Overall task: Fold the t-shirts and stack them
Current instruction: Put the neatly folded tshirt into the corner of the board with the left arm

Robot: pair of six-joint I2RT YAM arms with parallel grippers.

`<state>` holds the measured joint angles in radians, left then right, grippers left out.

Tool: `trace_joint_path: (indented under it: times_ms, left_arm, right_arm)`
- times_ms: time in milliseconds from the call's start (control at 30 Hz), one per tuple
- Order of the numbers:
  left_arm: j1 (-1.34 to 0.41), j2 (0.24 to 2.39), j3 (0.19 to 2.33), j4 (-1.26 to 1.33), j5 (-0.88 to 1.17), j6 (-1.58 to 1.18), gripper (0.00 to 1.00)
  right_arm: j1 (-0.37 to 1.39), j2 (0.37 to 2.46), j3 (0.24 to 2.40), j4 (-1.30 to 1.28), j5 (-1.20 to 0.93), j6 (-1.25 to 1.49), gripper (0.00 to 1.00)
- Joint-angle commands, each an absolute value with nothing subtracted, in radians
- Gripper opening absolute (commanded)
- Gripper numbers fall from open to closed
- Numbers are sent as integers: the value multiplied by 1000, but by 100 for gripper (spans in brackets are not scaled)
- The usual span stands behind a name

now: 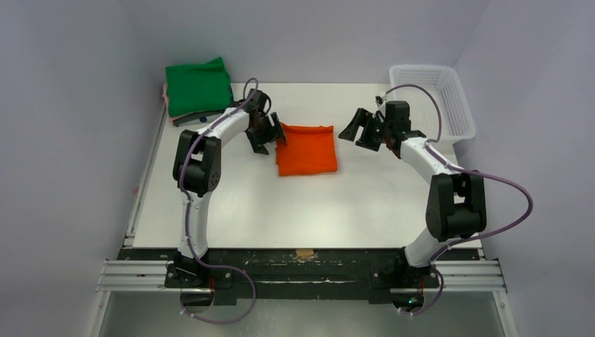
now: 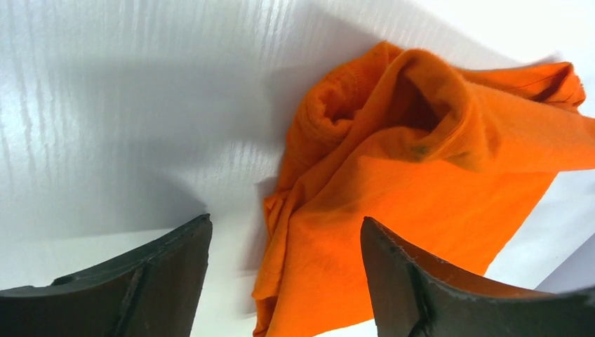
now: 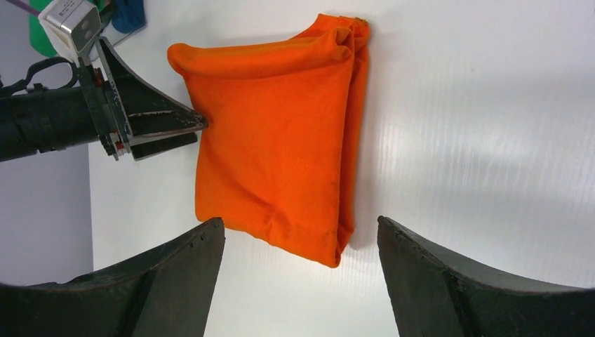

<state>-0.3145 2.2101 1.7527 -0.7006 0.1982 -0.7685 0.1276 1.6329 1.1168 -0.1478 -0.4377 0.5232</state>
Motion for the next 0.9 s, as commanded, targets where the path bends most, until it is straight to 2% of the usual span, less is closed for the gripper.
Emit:
trace_joint_path:
  times_ms: [0,167,233,267,333,433,567,867]
  left_arm:
    - [-324,2279,1823,-705,239,-788,73]
    - [-374,2310,1868,-681,240,-816,58]
    - [-399,2333,1907,-683,223,-822,47]
    - [-410,2348,1938,-694,201,-822,36]
    - [-423,2379,2018,-755,140,-820,1]
    - [-423,2380,2130,-841,-9,-767,0]
    - [-406,2318,2161,-802,-274,-631,0]
    - [-337,2287,2311,-698,-436,-377,0]
  right_arm:
    - [108,1587,1115,-126,-422,507,79]
    - [93,1587,1115,-130,-412,502,79]
    - [85,1586,1115,-130,-411,502,79]
    - [82,1585,1115,-130,-411,500,79]
    - [75,1579,1115,-129,-411,499,79]
    - [67,1566,1114,-138,-390,486,79]
    - [65,1550,1110,-150,-359,468,79]
    - [65,1541,1100,-154,-290,440,79]
